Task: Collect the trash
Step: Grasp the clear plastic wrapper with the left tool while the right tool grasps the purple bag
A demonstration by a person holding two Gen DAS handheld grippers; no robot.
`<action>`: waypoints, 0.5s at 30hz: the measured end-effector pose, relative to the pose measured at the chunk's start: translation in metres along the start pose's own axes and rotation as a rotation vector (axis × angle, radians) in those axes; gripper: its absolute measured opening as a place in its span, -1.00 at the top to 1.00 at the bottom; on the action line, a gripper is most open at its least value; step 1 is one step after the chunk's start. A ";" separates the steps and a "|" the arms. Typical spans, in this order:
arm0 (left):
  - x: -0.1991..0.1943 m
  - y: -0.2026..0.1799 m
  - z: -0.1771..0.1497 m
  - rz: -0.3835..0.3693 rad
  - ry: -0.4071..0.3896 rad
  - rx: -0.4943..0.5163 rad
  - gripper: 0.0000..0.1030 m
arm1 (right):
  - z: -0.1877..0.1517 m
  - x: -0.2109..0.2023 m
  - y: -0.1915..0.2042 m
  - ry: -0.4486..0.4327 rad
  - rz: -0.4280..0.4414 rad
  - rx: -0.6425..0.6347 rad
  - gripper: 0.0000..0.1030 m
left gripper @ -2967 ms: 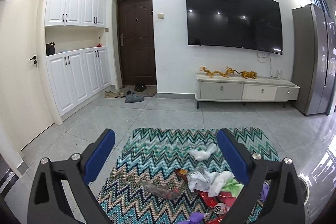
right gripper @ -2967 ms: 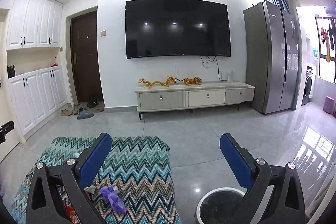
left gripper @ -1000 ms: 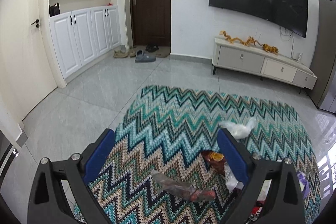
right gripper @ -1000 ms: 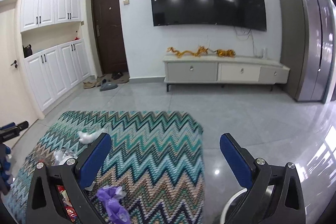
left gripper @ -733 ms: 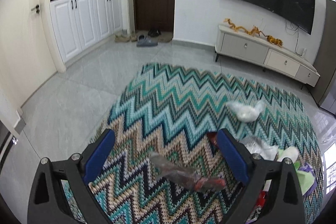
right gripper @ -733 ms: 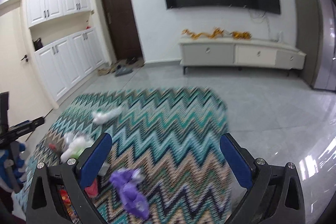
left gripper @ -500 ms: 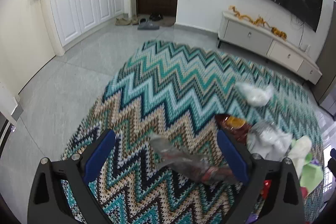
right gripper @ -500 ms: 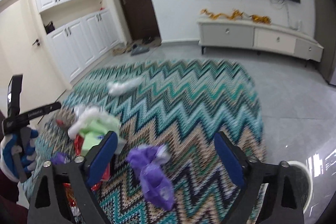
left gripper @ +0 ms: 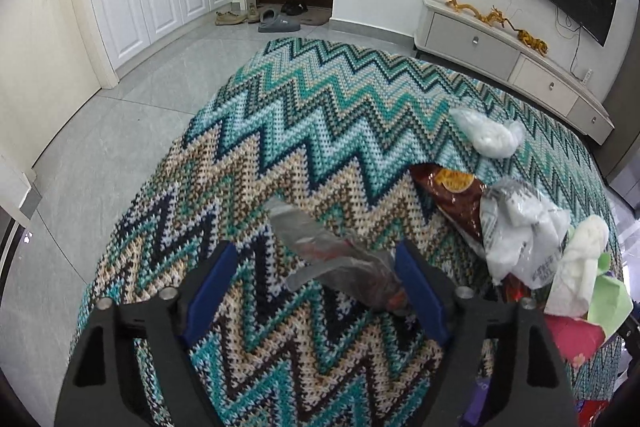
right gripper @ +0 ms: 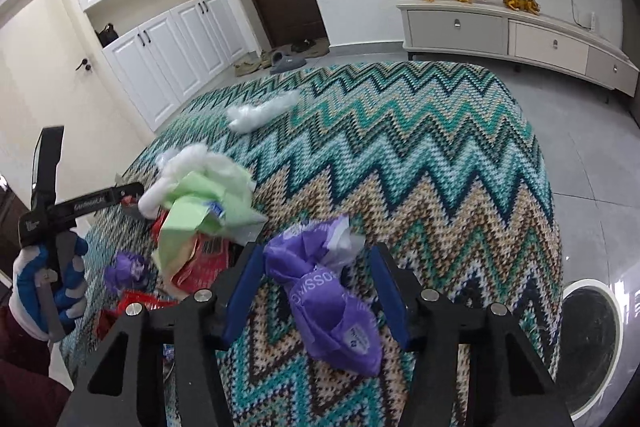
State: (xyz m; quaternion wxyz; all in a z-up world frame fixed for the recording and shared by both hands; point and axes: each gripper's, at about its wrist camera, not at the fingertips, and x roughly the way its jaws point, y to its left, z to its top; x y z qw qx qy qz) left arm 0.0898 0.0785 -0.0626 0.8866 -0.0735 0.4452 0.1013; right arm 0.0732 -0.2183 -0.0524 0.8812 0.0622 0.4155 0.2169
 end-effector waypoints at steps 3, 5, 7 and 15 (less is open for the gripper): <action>0.001 0.002 -0.004 -0.012 0.014 -0.002 -0.11 | -0.005 0.000 0.005 0.014 0.012 -0.013 0.17; 0.001 0.005 -0.006 -0.025 0.021 -0.013 0.00 | -0.008 -0.002 0.010 0.012 0.009 -0.038 0.19; 0.001 0.008 -0.008 -0.040 0.025 -0.021 0.24 | -0.010 -0.005 0.015 0.012 0.009 -0.060 0.20; -0.014 0.014 -0.014 -0.091 0.000 -0.010 0.71 | -0.018 -0.011 0.025 0.028 -0.023 -0.105 0.25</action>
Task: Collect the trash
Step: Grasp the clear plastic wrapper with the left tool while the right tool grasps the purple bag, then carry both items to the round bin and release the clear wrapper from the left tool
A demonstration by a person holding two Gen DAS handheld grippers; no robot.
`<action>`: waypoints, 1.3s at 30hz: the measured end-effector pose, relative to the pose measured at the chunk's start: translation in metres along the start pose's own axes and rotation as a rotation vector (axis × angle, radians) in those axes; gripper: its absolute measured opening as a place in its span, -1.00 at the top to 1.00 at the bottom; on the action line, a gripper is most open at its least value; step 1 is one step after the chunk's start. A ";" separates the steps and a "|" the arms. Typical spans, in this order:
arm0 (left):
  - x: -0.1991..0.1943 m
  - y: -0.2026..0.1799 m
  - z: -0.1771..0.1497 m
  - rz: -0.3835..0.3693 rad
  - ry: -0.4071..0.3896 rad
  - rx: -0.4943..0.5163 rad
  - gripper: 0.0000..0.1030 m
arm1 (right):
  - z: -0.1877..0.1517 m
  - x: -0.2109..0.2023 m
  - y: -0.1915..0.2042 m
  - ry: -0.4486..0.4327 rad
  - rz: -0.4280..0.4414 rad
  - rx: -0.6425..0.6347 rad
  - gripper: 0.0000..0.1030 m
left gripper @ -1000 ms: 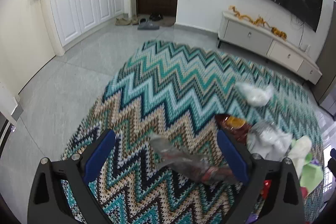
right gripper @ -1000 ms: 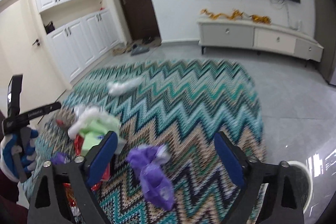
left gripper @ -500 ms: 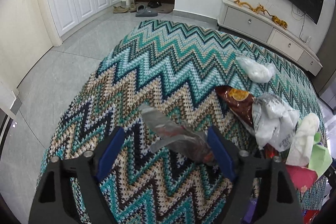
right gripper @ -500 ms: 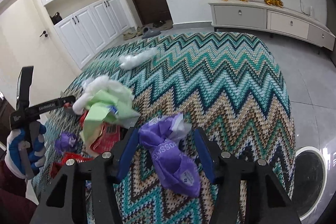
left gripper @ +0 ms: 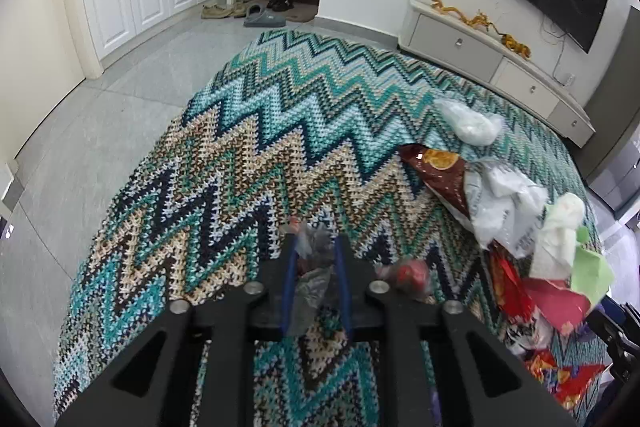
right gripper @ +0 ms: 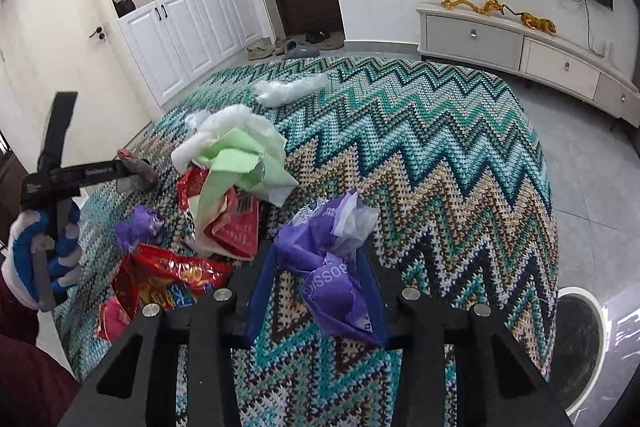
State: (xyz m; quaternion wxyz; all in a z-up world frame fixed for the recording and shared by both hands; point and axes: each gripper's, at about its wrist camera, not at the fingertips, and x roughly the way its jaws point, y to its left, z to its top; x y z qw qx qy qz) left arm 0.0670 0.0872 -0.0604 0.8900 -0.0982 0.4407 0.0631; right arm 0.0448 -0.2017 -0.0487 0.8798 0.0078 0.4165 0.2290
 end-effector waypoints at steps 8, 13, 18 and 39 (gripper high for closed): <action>-0.041 -0.008 -0.003 -0.049 -0.079 0.040 0.81 | -0.004 -0.019 0.005 -0.036 -0.011 -0.004 0.32; -0.069 -0.022 0.000 -0.080 -0.137 0.077 0.82 | -0.001 -0.042 0.006 -0.090 -0.009 -0.002 0.32; -0.079 -0.020 0.000 -0.069 -0.157 0.074 0.83 | -0.004 -0.056 0.004 -0.119 -0.006 0.009 0.32; -0.019 0.001 -0.010 -0.080 -0.048 -0.001 -0.21 | -0.015 -0.053 -0.015 -0.125 -0.008 0.078 0.32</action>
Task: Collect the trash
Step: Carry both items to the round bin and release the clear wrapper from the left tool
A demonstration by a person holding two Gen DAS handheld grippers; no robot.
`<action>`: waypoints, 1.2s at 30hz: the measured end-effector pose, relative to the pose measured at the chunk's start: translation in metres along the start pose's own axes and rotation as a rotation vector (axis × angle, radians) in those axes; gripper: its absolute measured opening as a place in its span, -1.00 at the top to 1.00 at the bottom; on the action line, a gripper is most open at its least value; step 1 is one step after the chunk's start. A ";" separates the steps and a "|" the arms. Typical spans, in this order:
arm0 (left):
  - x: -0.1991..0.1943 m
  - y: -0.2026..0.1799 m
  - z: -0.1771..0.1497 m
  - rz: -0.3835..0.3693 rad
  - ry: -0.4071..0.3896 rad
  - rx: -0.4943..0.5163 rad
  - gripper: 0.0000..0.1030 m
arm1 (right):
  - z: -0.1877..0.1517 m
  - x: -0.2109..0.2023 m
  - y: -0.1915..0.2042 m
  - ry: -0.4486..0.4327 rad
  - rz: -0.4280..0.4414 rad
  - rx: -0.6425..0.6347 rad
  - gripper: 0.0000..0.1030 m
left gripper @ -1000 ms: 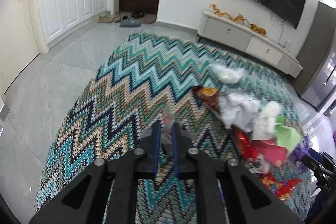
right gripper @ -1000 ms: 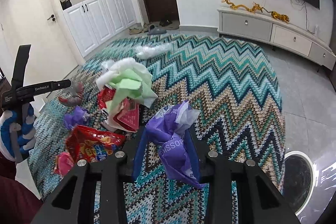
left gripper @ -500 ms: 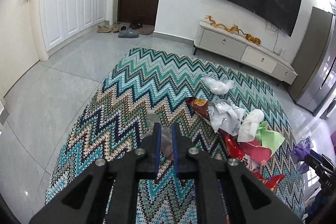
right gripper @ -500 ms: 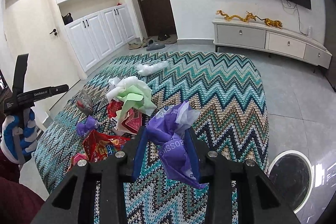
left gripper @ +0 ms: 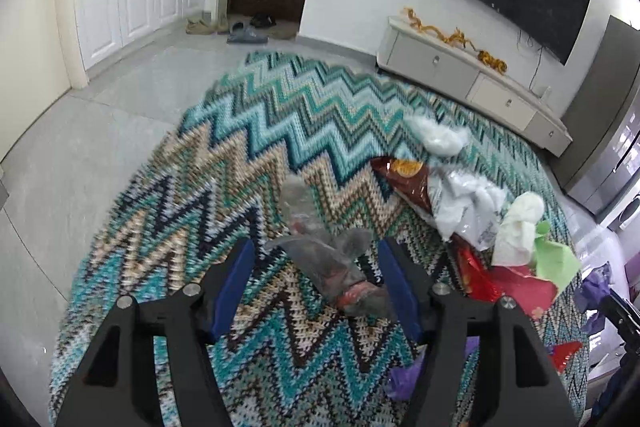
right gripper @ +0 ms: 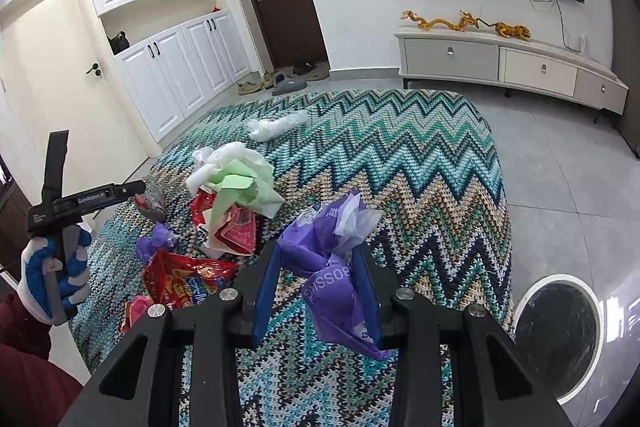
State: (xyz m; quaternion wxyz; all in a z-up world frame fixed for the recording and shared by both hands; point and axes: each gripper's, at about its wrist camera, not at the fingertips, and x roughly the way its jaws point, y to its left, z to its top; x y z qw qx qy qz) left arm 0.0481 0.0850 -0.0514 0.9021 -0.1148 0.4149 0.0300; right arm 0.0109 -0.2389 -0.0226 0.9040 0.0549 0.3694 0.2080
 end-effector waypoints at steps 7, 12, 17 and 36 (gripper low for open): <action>0.023 -0.006 -0.011 -0.019 0.072 0.031 0.75 | -0.001 -0.001 0.000 -0.001 -0.008 0.003 0.32; 0.003 -0.009 -0.005 -0.037 0.025 0.032 0.86 | 0.000 -0.006 -0.002 -0.016 -0.015 0.007 0.32; -0.033 -0.032 0.014 -0.120 -0.054 0.054 0.87 | 0.005 -0.021 -0.012 -0.062 -0.039 0.029 0.32; -0.011 -0.400 0.018 -0.613 0.068 0.522 0.87 | -0.013 -0.108 -0.201 -0.143 -0.451 0.343 0.32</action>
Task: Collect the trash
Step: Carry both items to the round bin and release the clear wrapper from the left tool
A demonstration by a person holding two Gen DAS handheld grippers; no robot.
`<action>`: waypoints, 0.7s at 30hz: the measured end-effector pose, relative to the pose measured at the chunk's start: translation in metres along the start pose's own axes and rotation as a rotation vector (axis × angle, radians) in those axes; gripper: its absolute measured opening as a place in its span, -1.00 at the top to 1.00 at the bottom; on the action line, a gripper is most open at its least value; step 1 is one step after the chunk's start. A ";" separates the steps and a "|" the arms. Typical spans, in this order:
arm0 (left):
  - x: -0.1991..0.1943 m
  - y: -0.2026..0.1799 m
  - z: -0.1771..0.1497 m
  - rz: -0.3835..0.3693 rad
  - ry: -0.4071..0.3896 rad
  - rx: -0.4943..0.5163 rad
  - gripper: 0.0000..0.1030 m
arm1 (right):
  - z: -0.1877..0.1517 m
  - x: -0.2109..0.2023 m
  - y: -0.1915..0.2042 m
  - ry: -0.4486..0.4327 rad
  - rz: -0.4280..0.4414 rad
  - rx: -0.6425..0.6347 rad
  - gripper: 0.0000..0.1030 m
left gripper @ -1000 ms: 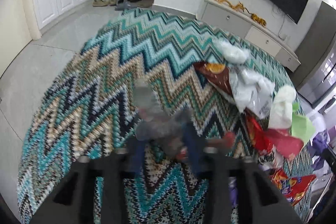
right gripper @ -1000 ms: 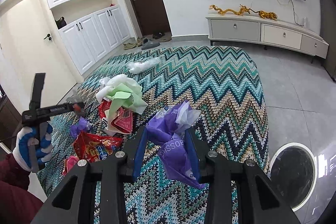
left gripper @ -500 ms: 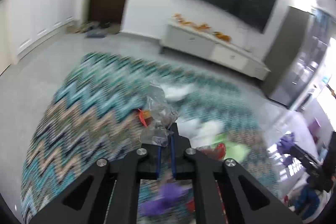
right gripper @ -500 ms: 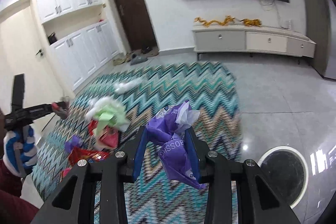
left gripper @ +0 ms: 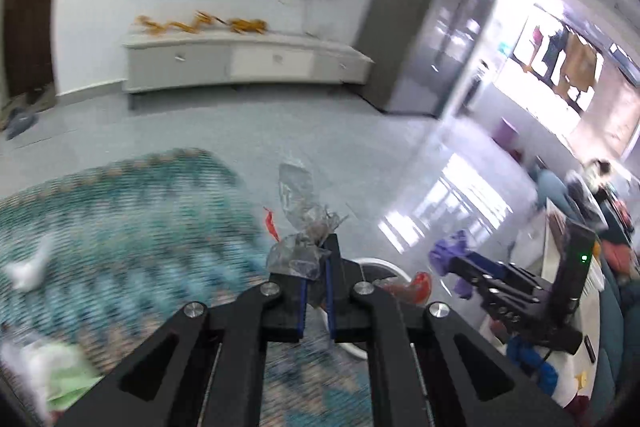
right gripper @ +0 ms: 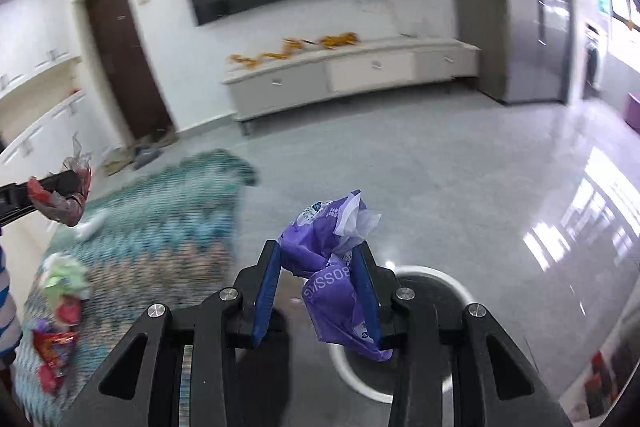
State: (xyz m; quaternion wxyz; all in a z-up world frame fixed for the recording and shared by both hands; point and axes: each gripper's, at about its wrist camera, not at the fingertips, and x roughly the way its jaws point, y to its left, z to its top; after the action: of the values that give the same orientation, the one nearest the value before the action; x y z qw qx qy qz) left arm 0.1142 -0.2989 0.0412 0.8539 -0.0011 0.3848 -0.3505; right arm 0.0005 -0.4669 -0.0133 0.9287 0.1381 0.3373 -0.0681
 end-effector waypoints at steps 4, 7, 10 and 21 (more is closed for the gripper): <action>0.063 -0.044 0.009 -0.042 0.072 0.018 0.84 | -0.004 0.015 -0.047 0.037 -0.044 0.079 0.32; 0.098 -0.062 0.009 -0.080 0.117 0.002 0.83 | -0.007 0.025 -0.074 0.064 -0.071 0.116 0.28; 0.129 -0.075 0.013 -0.109 0.182 0.002 0.71 | -0.007 0.030 -0.089 0.077 -0.088 0.133 0.25; 0.112 -0.066 0.022 -0.163 0.154 0.007 -0.30 | -0.004 0.029 -0.095 0.071 -0.156 0.146 -0.04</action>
State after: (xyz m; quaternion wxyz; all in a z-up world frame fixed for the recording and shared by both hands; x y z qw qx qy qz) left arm 0.1406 -0.4215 0.0007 0.7905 -0.0025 0.4468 -0.4189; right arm -0.0010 -0.5568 -0.0548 0.8955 0.1813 0.3737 -0.1595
